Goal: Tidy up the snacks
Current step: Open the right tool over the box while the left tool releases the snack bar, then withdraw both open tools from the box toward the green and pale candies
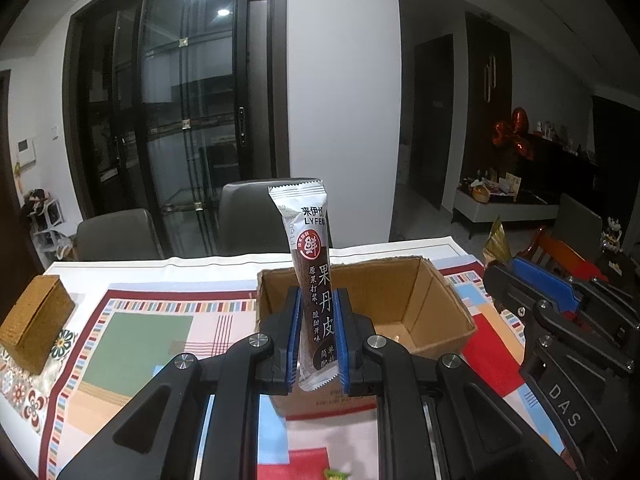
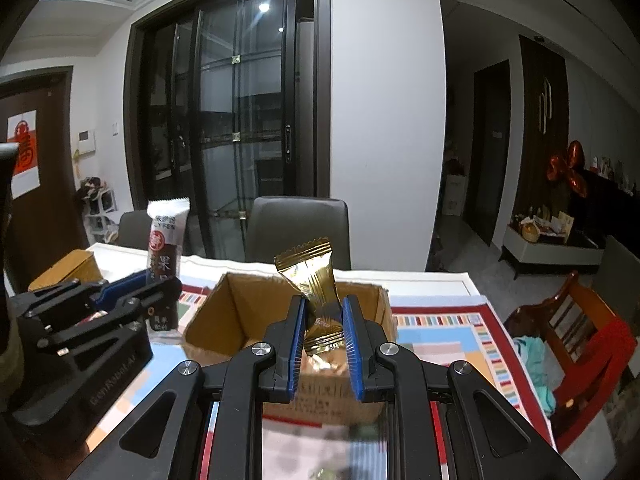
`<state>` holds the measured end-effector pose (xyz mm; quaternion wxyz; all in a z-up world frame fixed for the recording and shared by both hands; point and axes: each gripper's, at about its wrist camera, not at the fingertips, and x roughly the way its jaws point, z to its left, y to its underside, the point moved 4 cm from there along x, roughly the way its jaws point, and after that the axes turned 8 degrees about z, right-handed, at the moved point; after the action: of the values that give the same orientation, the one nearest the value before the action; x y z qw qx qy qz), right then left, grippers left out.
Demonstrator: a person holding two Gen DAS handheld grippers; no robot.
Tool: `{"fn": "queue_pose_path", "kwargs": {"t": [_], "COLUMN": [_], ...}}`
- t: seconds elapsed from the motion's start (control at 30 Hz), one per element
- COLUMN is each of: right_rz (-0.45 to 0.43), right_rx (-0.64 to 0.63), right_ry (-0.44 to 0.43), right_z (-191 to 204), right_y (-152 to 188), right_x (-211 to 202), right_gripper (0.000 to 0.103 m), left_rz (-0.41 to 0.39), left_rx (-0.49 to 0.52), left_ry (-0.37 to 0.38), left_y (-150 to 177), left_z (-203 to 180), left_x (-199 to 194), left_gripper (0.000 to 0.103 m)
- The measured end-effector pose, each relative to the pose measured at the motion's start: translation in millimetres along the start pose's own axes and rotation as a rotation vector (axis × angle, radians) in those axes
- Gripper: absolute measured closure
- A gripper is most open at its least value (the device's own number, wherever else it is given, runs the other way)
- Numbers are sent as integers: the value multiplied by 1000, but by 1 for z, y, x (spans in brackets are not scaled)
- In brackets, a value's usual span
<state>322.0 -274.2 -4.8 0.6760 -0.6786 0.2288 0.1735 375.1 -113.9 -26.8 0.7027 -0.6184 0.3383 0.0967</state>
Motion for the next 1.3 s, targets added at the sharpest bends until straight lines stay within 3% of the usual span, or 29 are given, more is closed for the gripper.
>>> {"fn": "queue_pose_path", "kwargs": {"t": [0.3, 0.57, 0.87, 0.93, 1.0, 1.07, 1.3], "right_rz": [27, 120, 167, 173, 169, 151, 138], "right_rx": [14, 35, 22, 16, 9, 9, 18], "right_ry": [-4, -20, -26, -28, -18, -2, 22], "right_z": [-6, -14, -16, -15, -14, -15, -17], "right_y": [-13, -7, -7, -7, -8, -8, -12], "right_x": [35, 77, 96, 96, 94, 89, 75], "right_gripper": [82, 82, 81, 72, 48, 38, 27], "left_rz": [9, 60, 103, 99, 96, 87, 94], "left_rx": [13, 1, 9, 10, 10, 8, -15], "left_ry": [9, 14, 12, 5, 0, -11, -44], "left_y": [-11, -6, -5, -6, -8, -8, -9], "left_z": [2, -1, -6, -5, -6, -4, 5], "left_x": [34, 58, 69, 68, 64, 61, 49], "left_gripper": [86, 86, 85, 85, 68, 57, 37]}}
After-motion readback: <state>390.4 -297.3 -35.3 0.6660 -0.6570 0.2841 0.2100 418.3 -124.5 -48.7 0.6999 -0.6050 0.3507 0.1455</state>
